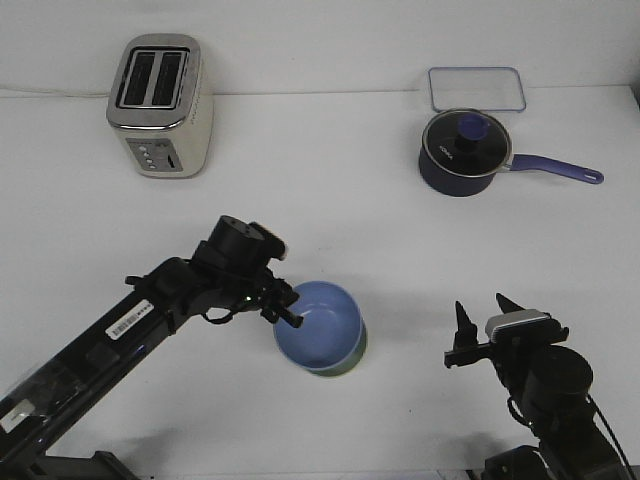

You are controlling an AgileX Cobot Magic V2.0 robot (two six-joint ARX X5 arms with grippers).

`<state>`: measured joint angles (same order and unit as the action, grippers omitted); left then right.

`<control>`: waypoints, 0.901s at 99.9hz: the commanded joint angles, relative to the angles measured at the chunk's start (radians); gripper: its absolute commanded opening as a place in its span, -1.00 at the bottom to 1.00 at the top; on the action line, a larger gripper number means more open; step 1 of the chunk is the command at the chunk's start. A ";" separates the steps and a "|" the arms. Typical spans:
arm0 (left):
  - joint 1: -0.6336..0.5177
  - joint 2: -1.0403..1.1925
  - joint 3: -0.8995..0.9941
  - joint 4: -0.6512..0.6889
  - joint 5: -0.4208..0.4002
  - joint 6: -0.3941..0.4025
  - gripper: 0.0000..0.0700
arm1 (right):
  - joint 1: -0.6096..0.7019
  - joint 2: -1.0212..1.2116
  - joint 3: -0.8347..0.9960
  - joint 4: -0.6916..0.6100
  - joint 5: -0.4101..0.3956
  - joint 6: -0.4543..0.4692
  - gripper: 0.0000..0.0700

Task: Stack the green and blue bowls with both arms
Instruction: 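Lift the blue bowl and lower it into the green bowl, then open the left gripper and pull it back from the blue bowl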

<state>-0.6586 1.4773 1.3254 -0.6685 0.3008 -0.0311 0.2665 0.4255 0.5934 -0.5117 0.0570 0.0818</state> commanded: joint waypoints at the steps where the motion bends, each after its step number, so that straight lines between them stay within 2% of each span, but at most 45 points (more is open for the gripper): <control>1: -0.025 0.027 -0.013 0.035 -0.007 0.012 -0.96 | 0.000 0.001 0.007 0.006 0.002 -0.006 0.32; 19: -0.066 0.053 -0.087 0.144 -0.027 -0.002 -0.96 | 0.000 0.000 0.007 0.002 0.002 -0.007 0.32; 42: -0.083 0.103 -0.091 0.187 -0.045 0.001 -0.93 | 0.000 0.000 0.007 0.002 -0.004 -0.007 0.32; 44: -0.083 0.106 -0.091 0.193 -0.045 0.001 -0.88 | 0.000 0.000 0.007 0.002 -0.004 -0.007 0.32; 47: -0.083 0.109 -0.091 0.197 -0.045 0.001 -0.69 | 0.000 0.000 0.007 0.002 -0.004 -0.007 0.32; 55: -0.084 0.108 -0.091 0.211 -0.045 0.001 0.11 | 0.000 0.000 0.007 0.002 -0.004 -0.007 0.32; 59: -0.083 0.098 -0.091 0.223 -0.045 -0.003 0.36 | 0.000 0.000 0.007 0.002 -0.004 -0.007 0.32; 76: -0.034 -0.007 -0.090 0.259 -0.061 -0.013 0.31 | 0.000 0.000 0.007 0.002 -0.004 -0.006 0.32; 90: 0.020 -0.155 -0.090 0.259 -0.183 0.001 0.31 | 0.000 0.000 0.007 0.002 -0.004 -0.006 0.32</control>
<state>-0.6483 1.3716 1.2198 -0.4171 0.1699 -0.0391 0.2665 0.4255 0.5934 -0.5175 0.0547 0.0818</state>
